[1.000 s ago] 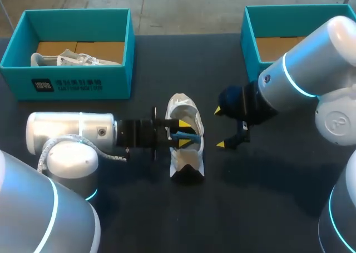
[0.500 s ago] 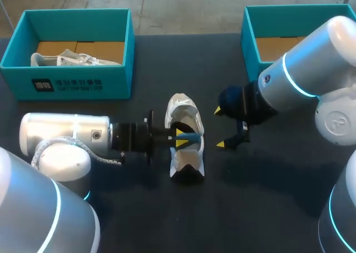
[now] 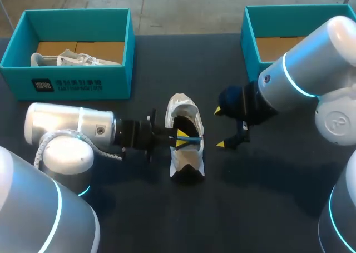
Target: Take the shoe out of the shoebox, open the shoe tongue, remove and reinsert the insole, then place the shoe into the shoebox
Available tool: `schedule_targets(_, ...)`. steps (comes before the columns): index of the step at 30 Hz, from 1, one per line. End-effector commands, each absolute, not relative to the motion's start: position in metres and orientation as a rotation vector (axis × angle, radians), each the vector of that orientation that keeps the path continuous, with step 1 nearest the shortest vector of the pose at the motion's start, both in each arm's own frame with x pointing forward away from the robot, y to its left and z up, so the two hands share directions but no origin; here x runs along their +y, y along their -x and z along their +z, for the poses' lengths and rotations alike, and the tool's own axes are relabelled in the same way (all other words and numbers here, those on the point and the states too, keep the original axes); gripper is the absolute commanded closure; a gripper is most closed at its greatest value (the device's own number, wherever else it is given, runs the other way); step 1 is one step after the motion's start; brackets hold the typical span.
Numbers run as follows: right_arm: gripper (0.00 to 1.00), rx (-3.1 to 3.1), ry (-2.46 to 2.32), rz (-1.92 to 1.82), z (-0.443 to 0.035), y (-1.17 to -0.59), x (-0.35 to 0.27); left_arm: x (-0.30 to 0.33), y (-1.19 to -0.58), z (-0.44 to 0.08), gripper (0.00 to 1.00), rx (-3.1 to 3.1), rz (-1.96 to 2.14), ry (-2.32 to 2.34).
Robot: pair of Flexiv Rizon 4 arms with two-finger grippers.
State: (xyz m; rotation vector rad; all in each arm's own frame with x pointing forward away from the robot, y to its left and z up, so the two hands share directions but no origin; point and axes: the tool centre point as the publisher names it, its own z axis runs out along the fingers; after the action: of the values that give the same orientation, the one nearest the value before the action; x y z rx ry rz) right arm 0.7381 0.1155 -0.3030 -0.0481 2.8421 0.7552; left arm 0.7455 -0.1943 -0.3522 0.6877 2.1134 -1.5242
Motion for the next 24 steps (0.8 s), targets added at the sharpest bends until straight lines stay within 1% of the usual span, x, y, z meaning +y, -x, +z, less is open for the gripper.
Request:
schedule_targets(1,0.00,2.842,0.046,0.752,-0.304,-0.737,0.116,-0.199,-0.753,-0.358,1.00,2.124,-1.509,-0.710)
schedule_targets(6,0.00,2.842,0.046,0.752,-0.304,-0.737,0.116,-0.196,-0.754,-0.356,1.00,2.124,-1.502,-0.685)
schedule_targets(7,0.00,2.842,0.046,0.752,-0.304,-0.737,0.116,-0.195,-0.753,-0.354,0.91,2.122,-1.505,-0.682)
schedule_targets(8,0.00,2.842,0.046,0.752,-0.304,-0.737,0.116,-0.195,-0.752,-0.351,0.63,2.117,-1.507,-0.680)
schedule_targets(9,0.00,2.842,0.046,0.752,-0.304,-0.737,0.116,-0.195,-0.751,-0.348,0.56,2.111,-1.513,-0.678)
schedule_targets(14,0.00,2.842,0.046,0.752,-0.304,-0.737,0.116,-0.193,-0.747,-0.338,0.56,2.079,-1.535,-0.658)
schedule_targets(20,0.00,2.842,0.046,0.752,-0.304,-0.737,0.116,-0.192,-0.740,-0.328,0.63,2.054,-1.549,-0.661)
schedule_targets(23,0.00,2.842,0.046,0.752,-0.304,-0.737,0.116,-0.192,-0.737,-0.328,0.73,2.056,-1.555,-0.670)
schedule_targets(24,0.00,2.842,0.046,0.752,-0.304,-0.737,0.116,-0.192,-0.736,-0.329,0.82,2.060,-1.556,-0.672)
